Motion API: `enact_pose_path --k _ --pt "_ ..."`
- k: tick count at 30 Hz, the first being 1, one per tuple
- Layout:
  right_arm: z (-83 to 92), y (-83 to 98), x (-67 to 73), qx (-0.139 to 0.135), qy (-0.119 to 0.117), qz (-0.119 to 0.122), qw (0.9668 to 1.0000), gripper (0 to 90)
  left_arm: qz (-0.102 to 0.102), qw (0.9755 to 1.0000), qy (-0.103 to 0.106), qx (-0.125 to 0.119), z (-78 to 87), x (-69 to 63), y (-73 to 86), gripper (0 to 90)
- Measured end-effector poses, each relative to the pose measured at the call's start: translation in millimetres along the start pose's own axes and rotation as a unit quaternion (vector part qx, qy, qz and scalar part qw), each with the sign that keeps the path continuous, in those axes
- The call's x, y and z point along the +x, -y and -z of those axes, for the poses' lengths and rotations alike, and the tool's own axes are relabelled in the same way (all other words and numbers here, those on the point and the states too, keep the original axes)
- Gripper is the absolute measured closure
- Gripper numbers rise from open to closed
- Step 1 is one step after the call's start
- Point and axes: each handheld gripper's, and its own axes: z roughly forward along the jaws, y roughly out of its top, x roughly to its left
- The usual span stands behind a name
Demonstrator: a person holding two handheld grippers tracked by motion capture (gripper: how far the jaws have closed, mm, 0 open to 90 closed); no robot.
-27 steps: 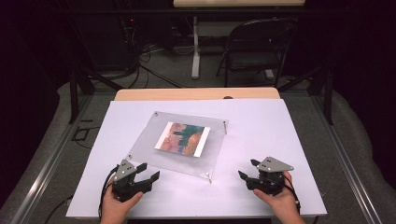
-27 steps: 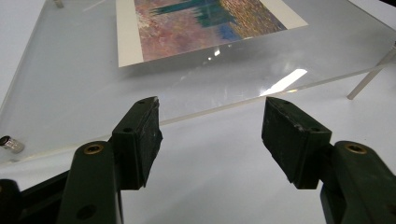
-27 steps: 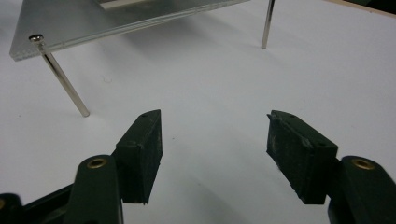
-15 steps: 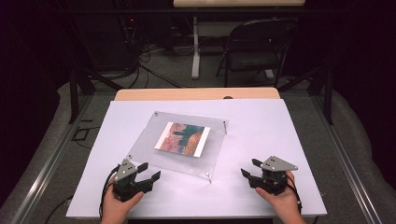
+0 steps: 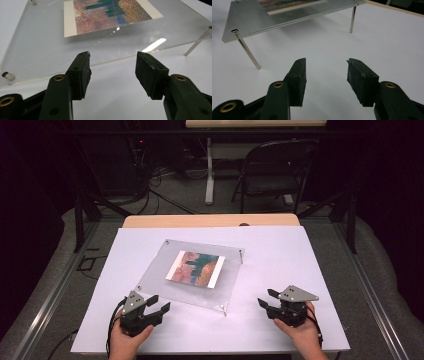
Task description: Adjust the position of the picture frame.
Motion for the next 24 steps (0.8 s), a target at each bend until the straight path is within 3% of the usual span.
enact_pose_path --k 6,9,16,24 --pt "-1.4 -6.9 -2.2 0.0 -0.006 -0.008 1.0 51.4 0.02 0.9998 -0.007 0.006 1.5 -4.3 -2.0 53.6" --pt "-3.2 -11.6 -4.5 0.007 -0.014 -0.011 0.9998 54.2 0.034 0.9993 0.002 0.01 1.4 -6.0 -2.9 59.6" --pt "-7.1 -20.1 -11.6 0.01 -0.006 -0.003 0.9999 56.7 0.038 0.9989 0.004 0.026 -0.8 -13.0 -8.8 70.7" --pt "-21.7 -30.1 -27.3 0.003 -0.002 -0.004 1.0 61.0 0.021 0.998 0.004 0.059 -12.5 -22.9 -7.8 84.9"
